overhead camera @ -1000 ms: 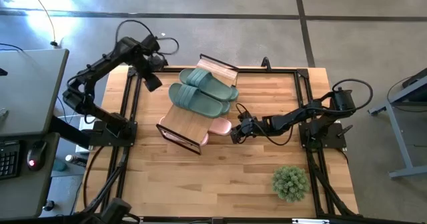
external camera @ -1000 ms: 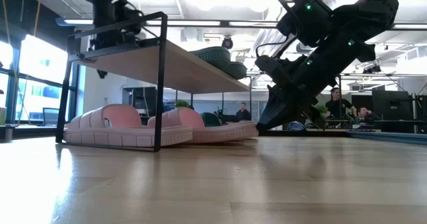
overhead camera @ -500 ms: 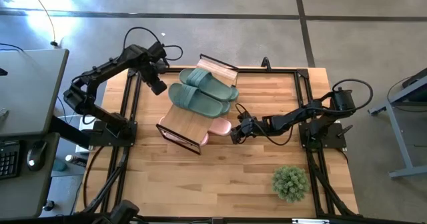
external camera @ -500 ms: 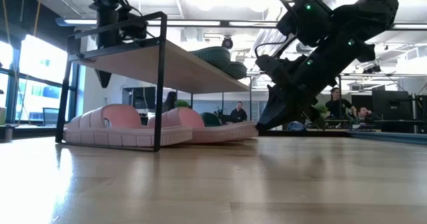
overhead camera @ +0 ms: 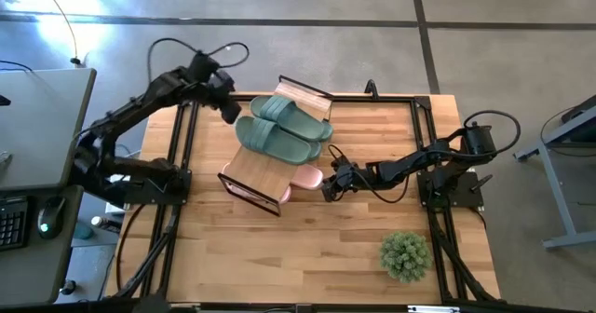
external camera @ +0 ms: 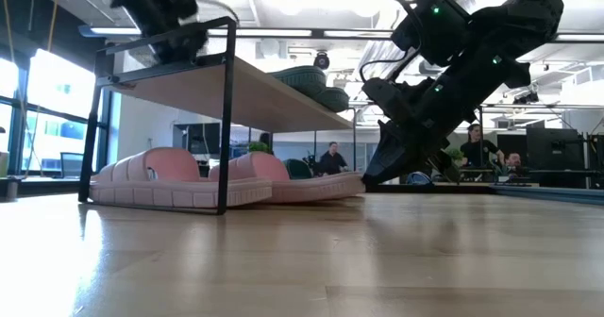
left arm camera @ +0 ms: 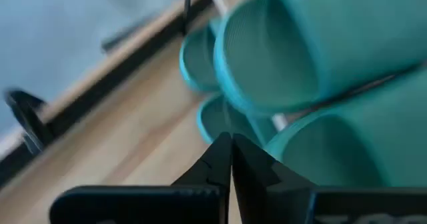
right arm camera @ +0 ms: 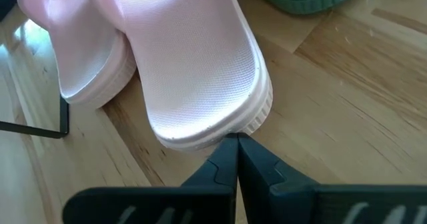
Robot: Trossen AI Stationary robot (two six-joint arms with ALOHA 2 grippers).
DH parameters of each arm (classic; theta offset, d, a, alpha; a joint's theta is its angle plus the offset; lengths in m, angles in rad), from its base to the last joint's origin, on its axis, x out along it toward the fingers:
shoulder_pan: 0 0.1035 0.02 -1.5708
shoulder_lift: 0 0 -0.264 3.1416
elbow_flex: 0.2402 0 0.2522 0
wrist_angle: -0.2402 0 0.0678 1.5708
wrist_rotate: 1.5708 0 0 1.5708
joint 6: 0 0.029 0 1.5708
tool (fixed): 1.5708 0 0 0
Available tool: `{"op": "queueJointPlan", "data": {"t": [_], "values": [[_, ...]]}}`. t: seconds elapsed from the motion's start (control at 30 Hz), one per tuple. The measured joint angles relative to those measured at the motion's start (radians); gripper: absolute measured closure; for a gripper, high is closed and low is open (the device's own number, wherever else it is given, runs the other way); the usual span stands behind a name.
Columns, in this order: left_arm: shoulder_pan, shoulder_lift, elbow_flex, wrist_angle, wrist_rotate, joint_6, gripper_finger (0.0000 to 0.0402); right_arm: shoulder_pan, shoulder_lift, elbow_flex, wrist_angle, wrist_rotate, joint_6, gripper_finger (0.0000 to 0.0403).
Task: Pick and place slides into the shelf
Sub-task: Put the pink slide on the shelf
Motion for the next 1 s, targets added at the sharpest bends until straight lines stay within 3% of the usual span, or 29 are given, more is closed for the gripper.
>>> {"op": "queueJointPlan", "data": {"t": [0.13,0.23,0.5,0.73,1.0], "values": [[0.001,-0.11,-0.033,0.037,-0.022,-0.033,0.0398,0.0,0.0,0.0,0.0,-0.003,-0.017,0.0403],[0.001,-0.172,-0.08,0.013,-0.106,-0.038,0.0399,0.0,0.0,0.0,0.0,-0.022,-0.023,0.0403],[0.001,-0.336,-0.332,0.062,-0.206,-0.202,0.0401,0.0,0.0,0.0,0.002,-0.047,-0.024,0.0403],[0.001,-0.364,-0.487,0.004,-0.255,-0.233,0.0401,0.0,0.0,0.0,0.002,-0.08,-0.039,0.0403],[0.001,-0.364,-0.601,-0.036,-0.198,-0.258,0.0401,0.0,0.0,0.0,0.002,-0.097,-0.045,0.0403]]}}
